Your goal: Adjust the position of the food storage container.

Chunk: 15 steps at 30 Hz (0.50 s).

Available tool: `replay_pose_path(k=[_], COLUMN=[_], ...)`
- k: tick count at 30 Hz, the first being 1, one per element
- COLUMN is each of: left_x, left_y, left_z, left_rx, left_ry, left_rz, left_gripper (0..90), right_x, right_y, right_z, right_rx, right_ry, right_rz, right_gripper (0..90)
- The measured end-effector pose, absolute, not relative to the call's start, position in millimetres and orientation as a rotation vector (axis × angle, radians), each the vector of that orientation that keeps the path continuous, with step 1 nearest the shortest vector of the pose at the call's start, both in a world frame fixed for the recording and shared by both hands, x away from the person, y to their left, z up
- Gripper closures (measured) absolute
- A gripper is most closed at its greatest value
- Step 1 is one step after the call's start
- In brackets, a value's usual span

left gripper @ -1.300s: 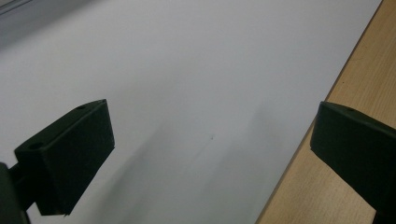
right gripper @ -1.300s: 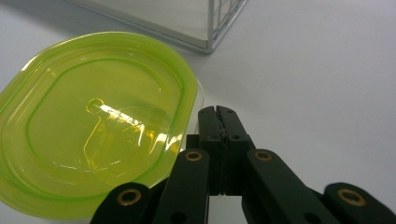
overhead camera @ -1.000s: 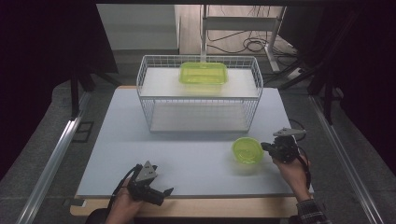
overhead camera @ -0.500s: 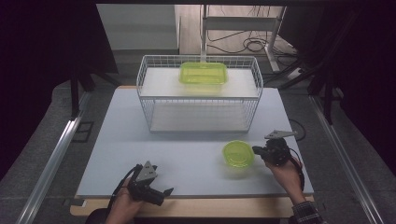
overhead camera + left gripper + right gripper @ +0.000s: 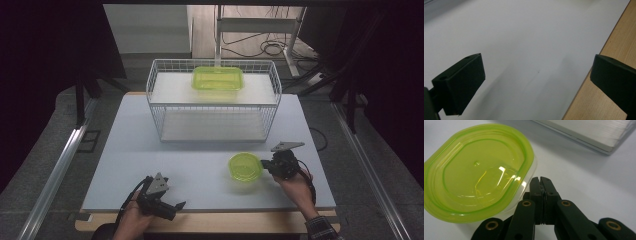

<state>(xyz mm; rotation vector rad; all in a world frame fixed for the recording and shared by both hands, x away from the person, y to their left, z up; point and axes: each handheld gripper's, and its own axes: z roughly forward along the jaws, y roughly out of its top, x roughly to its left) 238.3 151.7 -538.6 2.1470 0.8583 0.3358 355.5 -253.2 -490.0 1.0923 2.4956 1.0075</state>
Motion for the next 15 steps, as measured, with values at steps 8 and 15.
replay_pose_path(k=[8,15], left_x=[238.2,238.3], left_y=[151.6,151.2], left_z=[-538.7,-538.9], left_rx=[2.148,2.153], left_ry=[0.860,0.858], left_rz=[0.336,0.339], left_gripper=[0.0,0.0], right_x=[357.2,357.8], right_y=[-240.5,-231.0], right_z=[-496.2,-499.7], right_rx=[1.082,1.080], right_ry=[2.533,2.560], right_rz=[1.006,1.050], right_gripper=[88.2,88.2])
